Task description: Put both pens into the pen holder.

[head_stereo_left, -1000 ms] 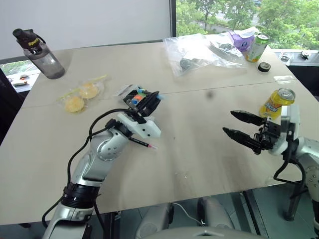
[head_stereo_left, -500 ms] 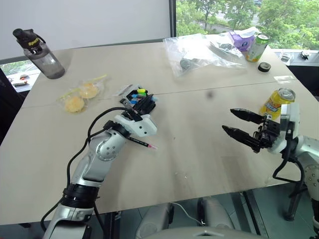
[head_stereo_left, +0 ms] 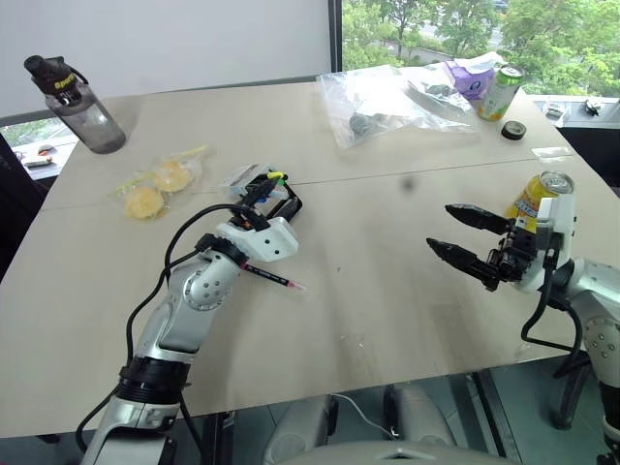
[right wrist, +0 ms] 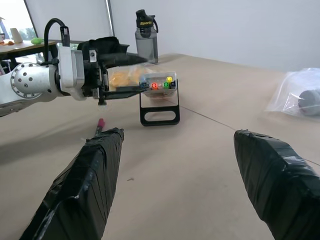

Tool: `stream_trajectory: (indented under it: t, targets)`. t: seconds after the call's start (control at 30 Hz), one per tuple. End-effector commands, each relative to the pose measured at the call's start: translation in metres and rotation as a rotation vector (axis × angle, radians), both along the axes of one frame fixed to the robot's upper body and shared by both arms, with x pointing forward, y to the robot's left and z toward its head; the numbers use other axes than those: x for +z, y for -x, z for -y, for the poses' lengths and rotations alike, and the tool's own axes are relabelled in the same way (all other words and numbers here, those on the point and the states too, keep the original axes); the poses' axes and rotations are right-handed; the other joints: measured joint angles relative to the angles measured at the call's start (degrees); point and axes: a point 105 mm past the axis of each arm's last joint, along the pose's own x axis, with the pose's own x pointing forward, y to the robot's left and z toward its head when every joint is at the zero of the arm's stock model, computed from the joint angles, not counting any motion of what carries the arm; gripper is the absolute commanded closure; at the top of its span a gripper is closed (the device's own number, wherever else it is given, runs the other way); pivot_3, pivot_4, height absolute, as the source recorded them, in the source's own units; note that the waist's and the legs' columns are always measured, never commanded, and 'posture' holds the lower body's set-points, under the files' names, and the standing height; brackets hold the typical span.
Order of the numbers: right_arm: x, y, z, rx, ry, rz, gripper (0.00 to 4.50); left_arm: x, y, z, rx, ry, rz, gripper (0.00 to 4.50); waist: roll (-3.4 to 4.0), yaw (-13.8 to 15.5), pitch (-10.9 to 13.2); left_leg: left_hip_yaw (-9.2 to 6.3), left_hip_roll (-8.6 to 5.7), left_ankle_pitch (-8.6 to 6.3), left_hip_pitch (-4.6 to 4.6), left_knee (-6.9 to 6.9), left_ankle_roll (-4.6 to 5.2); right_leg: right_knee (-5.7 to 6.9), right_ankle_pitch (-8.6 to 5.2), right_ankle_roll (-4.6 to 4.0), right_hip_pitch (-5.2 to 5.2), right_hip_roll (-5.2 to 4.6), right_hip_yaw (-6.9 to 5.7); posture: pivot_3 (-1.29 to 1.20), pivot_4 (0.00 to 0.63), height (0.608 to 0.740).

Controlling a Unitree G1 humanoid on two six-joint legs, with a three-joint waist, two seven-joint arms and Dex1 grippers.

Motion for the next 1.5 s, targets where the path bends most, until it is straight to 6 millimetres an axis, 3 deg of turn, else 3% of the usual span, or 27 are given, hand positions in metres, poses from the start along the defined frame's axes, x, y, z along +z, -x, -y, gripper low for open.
stream_trajectory:
  t: [0.03,0.07,0.3,0.47,0.6,0.67,0.77,0.93,1.03,1.17,1.37,1.5]
  targets:
    - [0.01,0.0,0.0,-0.002,-0.006,0.05,0.71,0.017,0.0,0.002,-0.011,0.008,0.067,0.46,0.0,0.0,0.0,-0.01,0.0,0.0,0.0,0.0,0.0,0.0,0.0,0.0,0.0,0.0,0.0,0.0,0.15,0.74]
    - [0.01,0.0,0.0,-0.003,-0.006,0.049,0.71,0.019,0.0,0.002,-0.015,0.011,0.072,0.05,0.0,0.0,0.0,-0.01,0.0,0.0,0.0,0.0,0.0,0.0,0.0,0.0,0.0,0.0,-0.01,0.0,0.15,0.74]
    - [0.006,-0.001,-0.003,0.006,0.019,0.046,0.71,0.028,0.017,0.016,-0.181,0.117,0.031,0.05,0.0,-0.1,0.0,0.0,0.0,0.0,-0.01,0.0,0.0,0.0,0.0,0.0,-0.01,-0.01,0.0,0.0,0.15,0.74]
    - [0.002,-0.002,-0.007,0.025,0.029,0.039,0.71,0.005,0.033,0.005,-0.336,0.207,-0.318,0.05,0.02,-0.4,0.0,0.01,0.01,0.0,0.01,-0.01,0.0,0.01,0.0,0.0,-0.02,-0.01,0.02,0.0,0.15,0.74]
    - [-0.002,-0.003,-0.009,0.038,0.064,0.031,0.71,-0.022,0.058,-0.015,-0.411,0.111,-0.662,0.05,0.13,-0.6,0.1,0.0,0.01,0.0,0.0,-0.04,0.0,0.0,0.0,-0.01,-0.03,0.0,0.03,0.0,0.15,0.74]
    - [-0.01,-0.001,-0.011,0.059,0.114,0.021,0.71,-0.022,0.065,-0.026,-0.417,0.148,-0.778,0.05,0.19,-0.7,0.1,-0.01,0.01,-0.01,0.0,-0.03,0.01,-0.01,-0.01,-0.01,-0.03,0.01,0.02,0.0,0.15,0.74]
    - [-0.018,0.002,-0.018,0.087,0.143,0.013,0.71,-0.015,0.069,-0.037,-0.409,0.22,-0.863,0.05,0.19,-0.2,0.1,-0.08,0.01,-0.01,-0.01,-0.01,0.02,-0.01,-0.01,-0.01,0.0,0.0,-0.01,0.0,0.15,0.74]
    - [-0.022,0.003,-0.027,0.105,0.139,0.016,0.71,-0.022,0.079,-0.053,-0.37,0.21,-0.977,0.05,0.24,-0.5,0.2,-0.02,0.01,-0.01,0.01,-0.04,0.02,-0.02,-0.01,-0.01,-0.02,0.02,0.01,0.0,0.15,0.74]
    - [-0.028,-0.001,-0.035,0.101,0.184,0.024,0.71,-0.025,0.085,-0.074,-0.293,0.194,-1.029,0.05,0.24,-1.0,0.2,-0.01,0.02,-0.01,0.0,-0.07,0.02,-0.03,-0.01,-0.02,-0.04,0.03,0.01,0.0,0.15,0.74]
    - [-0.026,-0.018,-0.076,0.119,0.192,0.091,0.71,-0.014,0.089,-0.087,-0.299,0.314,-0.988,0.05,0.29,-1.9,0.2,0.02,0.04,-0.01,0.04,-0.07,0.01,0.0,0.0,-0.03,-0.04,0.04,0.02,0.0,0.15,0.74]
    - [-0.032,-0.033,-0.167,0.239,0.211,0.14,0.71,-0.029,0.119,-0.12,-0.14,0.359,-1.068,0.05,0.28,-2.9,0.2,0.16,0.36,-0.04,0.04,-0.12,-0.09,-0.03,0.11,-0.21,-0.15,0.32,0.07,0.0,0.15,0.74]
    - [-0.036,-0.025,-0.223,0.333,0.191,0.117,0.71,-0.029,0.14,-0.131,-0.062,0.399,-1.059,0.05,0.24,-3.2,0.2,0.3,0.42,-0.06,-0.07,-0.19,-0.12,-0.04,0.11,-0.23,-0.39,0.38,0.19,0.0,0.15,0.74]
